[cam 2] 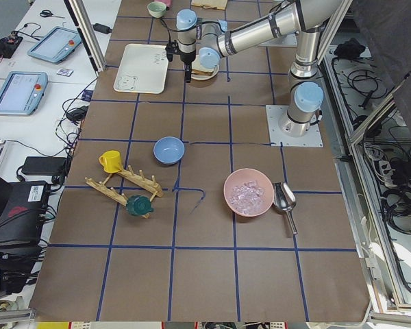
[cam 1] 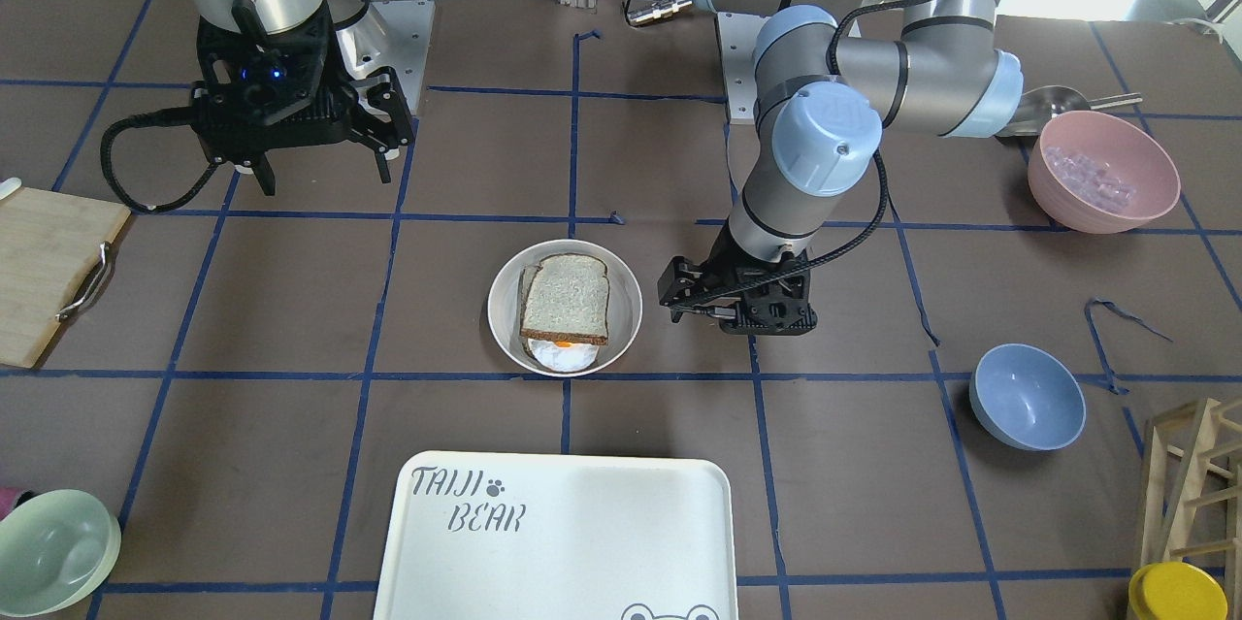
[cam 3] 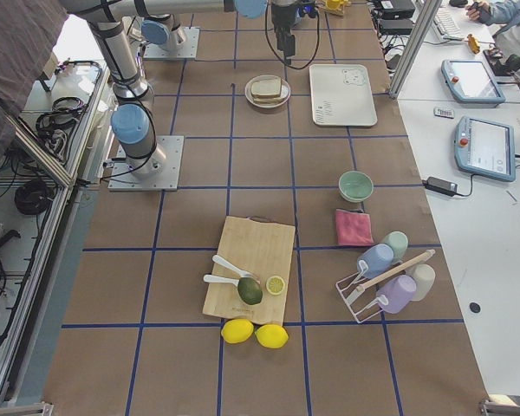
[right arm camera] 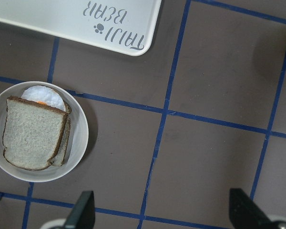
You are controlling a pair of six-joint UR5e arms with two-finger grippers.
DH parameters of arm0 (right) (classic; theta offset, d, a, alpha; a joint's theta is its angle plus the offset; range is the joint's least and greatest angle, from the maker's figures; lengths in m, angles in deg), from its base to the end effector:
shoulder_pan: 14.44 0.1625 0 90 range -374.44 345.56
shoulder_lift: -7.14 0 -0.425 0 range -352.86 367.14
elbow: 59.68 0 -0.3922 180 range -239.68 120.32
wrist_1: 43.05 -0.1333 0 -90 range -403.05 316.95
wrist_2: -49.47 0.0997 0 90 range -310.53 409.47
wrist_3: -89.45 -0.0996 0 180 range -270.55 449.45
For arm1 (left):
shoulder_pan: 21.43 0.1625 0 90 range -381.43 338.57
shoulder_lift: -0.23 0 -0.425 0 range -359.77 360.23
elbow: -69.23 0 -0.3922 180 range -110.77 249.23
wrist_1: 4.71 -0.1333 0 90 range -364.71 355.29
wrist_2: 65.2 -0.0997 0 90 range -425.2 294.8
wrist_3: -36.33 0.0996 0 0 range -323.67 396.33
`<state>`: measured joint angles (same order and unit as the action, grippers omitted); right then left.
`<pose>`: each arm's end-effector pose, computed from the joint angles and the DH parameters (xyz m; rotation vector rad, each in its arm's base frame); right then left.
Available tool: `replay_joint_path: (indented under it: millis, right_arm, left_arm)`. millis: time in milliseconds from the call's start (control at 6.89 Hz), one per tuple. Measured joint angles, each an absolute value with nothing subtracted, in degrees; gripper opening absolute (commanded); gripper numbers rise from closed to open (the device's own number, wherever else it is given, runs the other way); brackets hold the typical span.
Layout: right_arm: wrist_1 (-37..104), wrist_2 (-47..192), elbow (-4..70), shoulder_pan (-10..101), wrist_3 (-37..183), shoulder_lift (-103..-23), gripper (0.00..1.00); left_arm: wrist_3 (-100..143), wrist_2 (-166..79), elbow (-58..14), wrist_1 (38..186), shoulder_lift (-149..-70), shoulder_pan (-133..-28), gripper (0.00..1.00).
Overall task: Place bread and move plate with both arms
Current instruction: 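Grasp the rim of the white plate with the left gripper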
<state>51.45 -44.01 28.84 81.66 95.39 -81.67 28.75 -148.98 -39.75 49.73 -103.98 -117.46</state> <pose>0.1806 -0.4923 0.4986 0.3190 -3.0618 0.1289 -0.1996 -0.5181 0.2650 0.0376 -3.0284 0.0427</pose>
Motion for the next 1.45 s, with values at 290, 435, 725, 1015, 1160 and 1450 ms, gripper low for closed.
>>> replay_joint_path:
  millis: [290, 435, 725, 1015, 1160, 1450]
  right_arm:
    - [51.2, -44.1, 28.5, 81.1, 93.8, -83.6, 0.97]
    - [50.4, -43.8, 28.6, 80.9, 93.4, -84.0, 0.97]
    - [46.4, -41.0, 28.6, 79.2, 93.2, -84.2, 0.99]
    - [48.0, -40.5, 28.4, 78.3, 92.0, -84.9, 1.00]
    - [51.2, -40.9, 28.5, 78.2, 90.2, -85.2, 1.00]
    - [52.1, -41.0, 28.8, 78.1, 88.7, -85.2, 1.00]
  left_arm:
    - [28.7, -148.5, -42.7, 44.7, -106.8, -119.7, 0.59]
    - [28.7, -147.8, -43.7, 44.0, -107.6, -120.6, 0.59]
    - [28.6, -146.9, -44.8, 43.7, -108.6, -122.2, 0.59]
    - [28.2, -146.6, -45.2, 43.6, -108.8, -123.1, 0.59]
    - [28.1, -146.0, -45.3, 43.6, -108.9, -123.3, 0.56]
    - [27.9, -144.6, -45.7, 43.7, -109.3, -123.4, 0.05]
